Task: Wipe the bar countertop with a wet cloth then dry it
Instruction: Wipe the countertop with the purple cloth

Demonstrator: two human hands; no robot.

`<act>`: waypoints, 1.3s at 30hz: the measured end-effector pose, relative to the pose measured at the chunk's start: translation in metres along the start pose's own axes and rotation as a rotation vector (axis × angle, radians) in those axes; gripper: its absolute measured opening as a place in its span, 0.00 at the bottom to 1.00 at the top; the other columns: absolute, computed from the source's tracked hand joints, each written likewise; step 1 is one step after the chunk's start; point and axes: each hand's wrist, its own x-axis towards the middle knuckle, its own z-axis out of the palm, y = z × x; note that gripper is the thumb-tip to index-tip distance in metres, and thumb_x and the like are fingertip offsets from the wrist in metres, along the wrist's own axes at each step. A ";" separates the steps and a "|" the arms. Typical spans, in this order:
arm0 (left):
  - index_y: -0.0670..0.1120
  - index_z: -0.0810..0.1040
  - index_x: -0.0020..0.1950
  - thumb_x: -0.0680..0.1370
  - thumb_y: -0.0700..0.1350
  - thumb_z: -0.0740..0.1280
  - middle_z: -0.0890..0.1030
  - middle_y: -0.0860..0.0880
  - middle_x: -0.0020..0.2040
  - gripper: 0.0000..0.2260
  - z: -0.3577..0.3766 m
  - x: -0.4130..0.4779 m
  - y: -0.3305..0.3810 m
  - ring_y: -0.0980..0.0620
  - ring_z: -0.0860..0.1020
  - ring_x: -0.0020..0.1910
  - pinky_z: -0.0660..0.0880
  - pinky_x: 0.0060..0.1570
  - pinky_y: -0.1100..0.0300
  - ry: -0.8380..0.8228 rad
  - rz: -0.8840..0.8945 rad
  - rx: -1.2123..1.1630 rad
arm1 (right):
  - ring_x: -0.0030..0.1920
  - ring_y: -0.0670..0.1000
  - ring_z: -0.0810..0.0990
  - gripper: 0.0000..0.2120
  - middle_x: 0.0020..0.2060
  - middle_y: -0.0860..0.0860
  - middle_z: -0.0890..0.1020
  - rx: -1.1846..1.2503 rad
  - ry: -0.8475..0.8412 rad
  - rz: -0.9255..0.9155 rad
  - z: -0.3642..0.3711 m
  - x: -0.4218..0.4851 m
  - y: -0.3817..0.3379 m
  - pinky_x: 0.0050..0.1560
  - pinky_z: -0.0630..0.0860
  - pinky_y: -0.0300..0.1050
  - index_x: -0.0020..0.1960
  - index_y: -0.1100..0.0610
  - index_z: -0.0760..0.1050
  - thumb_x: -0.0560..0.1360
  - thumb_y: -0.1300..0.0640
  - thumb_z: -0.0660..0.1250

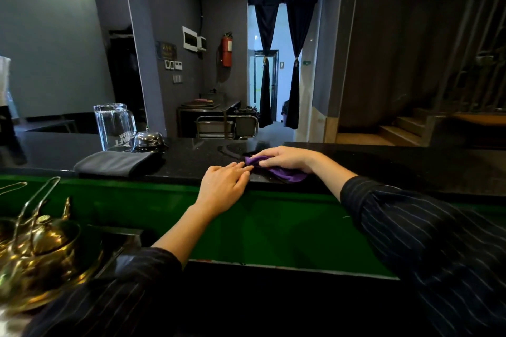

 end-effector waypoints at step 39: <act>0.49 0.60 0.73 0.75 0.64 0.59 0.64 0.50 0.73 0.31 -0.035 -0.008 -0.036 0.49 0.62 0.72 0.56 0.70 0.51 -0.279 -0.240 -0.031 | 0.79 0.55 0.49 0.25 0.79 0.46 0.52 -0.457 0.080 0.143 0.048 0.087 -0.044 0.73 0.45 0.69 0.78 0.41 0.51 0.81 0.42 0.45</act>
